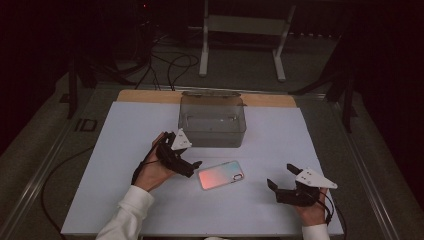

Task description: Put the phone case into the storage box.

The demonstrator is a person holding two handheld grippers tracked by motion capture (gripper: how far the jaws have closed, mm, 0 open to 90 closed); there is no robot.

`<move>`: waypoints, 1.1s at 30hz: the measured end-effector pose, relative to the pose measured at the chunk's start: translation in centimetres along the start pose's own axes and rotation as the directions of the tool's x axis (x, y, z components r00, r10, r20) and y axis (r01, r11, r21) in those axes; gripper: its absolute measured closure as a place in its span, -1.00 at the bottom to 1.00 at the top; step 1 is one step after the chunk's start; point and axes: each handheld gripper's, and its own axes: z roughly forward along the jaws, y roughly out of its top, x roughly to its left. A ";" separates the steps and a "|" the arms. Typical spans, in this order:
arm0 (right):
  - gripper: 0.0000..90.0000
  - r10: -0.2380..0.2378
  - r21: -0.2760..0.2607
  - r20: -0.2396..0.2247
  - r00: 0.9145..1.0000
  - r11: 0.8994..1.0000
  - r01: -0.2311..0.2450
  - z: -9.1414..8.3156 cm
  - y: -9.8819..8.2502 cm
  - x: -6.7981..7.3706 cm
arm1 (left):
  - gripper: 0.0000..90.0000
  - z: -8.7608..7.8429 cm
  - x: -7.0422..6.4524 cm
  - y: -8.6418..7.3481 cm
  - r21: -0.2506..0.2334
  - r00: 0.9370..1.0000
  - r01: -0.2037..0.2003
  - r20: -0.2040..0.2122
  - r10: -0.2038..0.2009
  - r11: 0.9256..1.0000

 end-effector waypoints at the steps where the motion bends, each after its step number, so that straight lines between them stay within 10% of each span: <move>1: -0.79 -0.001 0.000 0.000 1.000 1.000 0.001 0.0 0.0 0.0 | -0.99 0.1 0.0 0.1 0.008 1.000 -0.003 0.003 0.003 1.000; 33: -0.79 -0.001 0.004 -0.003 1.000 1.000 0.001 0.0 0.0 0.0 | -0.95 5.0 -0.7 1.0 0.208 0.994 -0.022 0.108 -0.001 0.978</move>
